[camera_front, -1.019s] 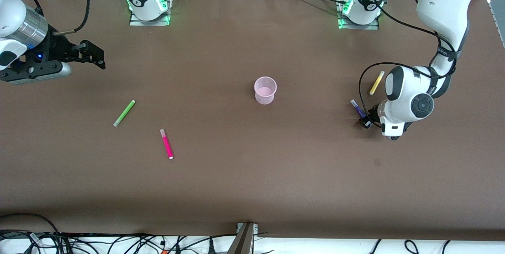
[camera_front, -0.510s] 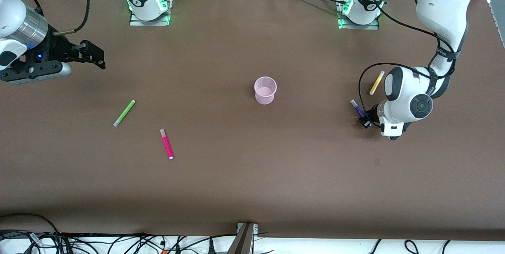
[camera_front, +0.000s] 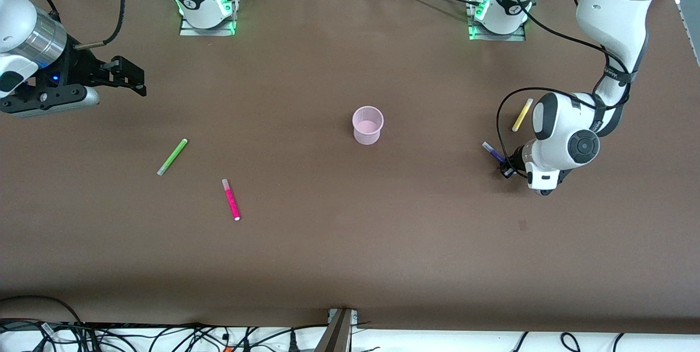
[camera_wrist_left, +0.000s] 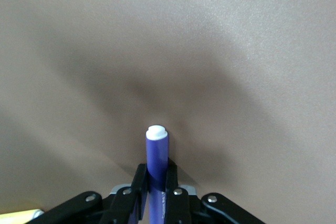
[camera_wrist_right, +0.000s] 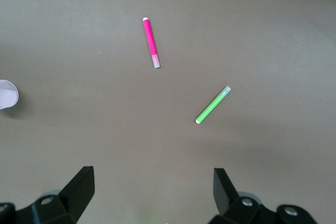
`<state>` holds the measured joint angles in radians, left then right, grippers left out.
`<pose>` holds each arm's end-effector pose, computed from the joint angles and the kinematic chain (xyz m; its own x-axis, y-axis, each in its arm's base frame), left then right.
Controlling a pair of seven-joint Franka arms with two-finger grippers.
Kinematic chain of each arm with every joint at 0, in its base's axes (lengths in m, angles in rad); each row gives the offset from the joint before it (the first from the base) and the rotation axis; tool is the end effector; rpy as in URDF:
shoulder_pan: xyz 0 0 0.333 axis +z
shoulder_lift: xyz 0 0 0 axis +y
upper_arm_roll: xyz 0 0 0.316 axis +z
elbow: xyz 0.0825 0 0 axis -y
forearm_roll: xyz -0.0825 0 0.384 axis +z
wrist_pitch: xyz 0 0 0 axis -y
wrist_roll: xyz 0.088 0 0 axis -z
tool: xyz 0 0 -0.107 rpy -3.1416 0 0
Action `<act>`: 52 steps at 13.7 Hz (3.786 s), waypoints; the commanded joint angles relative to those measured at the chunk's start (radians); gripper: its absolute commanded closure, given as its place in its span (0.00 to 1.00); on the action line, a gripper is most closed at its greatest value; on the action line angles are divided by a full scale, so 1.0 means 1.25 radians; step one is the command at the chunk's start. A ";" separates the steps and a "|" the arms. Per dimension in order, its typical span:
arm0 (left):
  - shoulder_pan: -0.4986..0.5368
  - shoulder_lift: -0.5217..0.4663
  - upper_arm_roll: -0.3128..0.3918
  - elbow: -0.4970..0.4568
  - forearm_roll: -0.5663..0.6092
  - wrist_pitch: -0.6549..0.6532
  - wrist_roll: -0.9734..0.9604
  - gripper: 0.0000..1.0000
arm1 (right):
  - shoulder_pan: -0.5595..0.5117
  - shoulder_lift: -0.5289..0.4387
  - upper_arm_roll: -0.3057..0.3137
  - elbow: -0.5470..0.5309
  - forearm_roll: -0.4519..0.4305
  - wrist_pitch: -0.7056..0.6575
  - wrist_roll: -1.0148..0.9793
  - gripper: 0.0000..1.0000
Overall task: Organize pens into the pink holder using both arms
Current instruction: 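Carry the pen to the cup while the right gripper reaches the pink pen, then lower the pen into the cup while the right gripper grasps the pink pen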
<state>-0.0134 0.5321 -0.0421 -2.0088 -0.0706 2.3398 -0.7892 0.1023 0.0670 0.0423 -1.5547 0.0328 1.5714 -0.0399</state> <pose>0.5805 -0.0334 0.1712 0.6839 0.7057 -0.1853 0.7013 -0.7058 -0.0998 0.5673 0.0853 0.5944 0.9818 0.1833 -0.0488 0.1816 -0.9827 -0.0375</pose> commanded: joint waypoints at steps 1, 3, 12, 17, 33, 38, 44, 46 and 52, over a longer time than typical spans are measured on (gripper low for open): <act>-0.003 -0.005 0.001 0.024 0.021 -0.006 0.013 1.00 | 0.007 0.023 -0.002 0.018 0.012 -0.009 -0.002 0.00; -0.014 -0.021 -0.009 0.063 0.020 -0.057 0.002 1.00 | 0.011 0.051 -0.003 0.018 0.002 -0.005 -0.004 0.00; -0.226 -0.097 -0.010 0.224 0.078 -0.157 -0.368 1.00 | 0.021 0.226 -0.003 0.019 0.009 0.138 -0.096 0.00; -0.416 -0.098 -0.012 0.233 0.297 -0.160 -0.709 1.00 | 0.079 0.322 -0.003 0.019 0.009 0.285 -0.098 0.00; -0.686 -0.042 -0.010 0.237 0.638 -0.283 -1.095 1.00 | 0.076 0.532 -0.003 -0.040 0.012 0.617 -0.243 0.33; -0.703 -0.008 -0.009 0.245 0.660 -0.285 -1.109 1.00 | 0.072 0.550 -0.003 -0.040 0.011 0.623 -0.248 0.54; -0.702 -0.001 -0.009 0.272 0.661 -0.286 -1.109 0.07 | 0.072 0.562 -0.003 -0.036 0.009 0.655 -0.248 0.97; -0.694 -0.016 -0.004 0.273 0.661 -0.302 -1.103 0.02 | 0.072 0.561 -0.004 -0.034 0.009 0.655 -0.249 1.00; -0.470 -0.129 -0.010 0.338 0.442 -0.302 -0.699 0.00 | 0.078 0.511 -0.002 -0.033 0.008 0.647 -0.281 1.00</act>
<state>-0.6980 0.4201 -0.0382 -1.6222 0.6000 1.9740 -1.8671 0.1994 0.7592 0.0346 -1.5826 0.0339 2.3862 -0.3599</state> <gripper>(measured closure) 0.013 0.828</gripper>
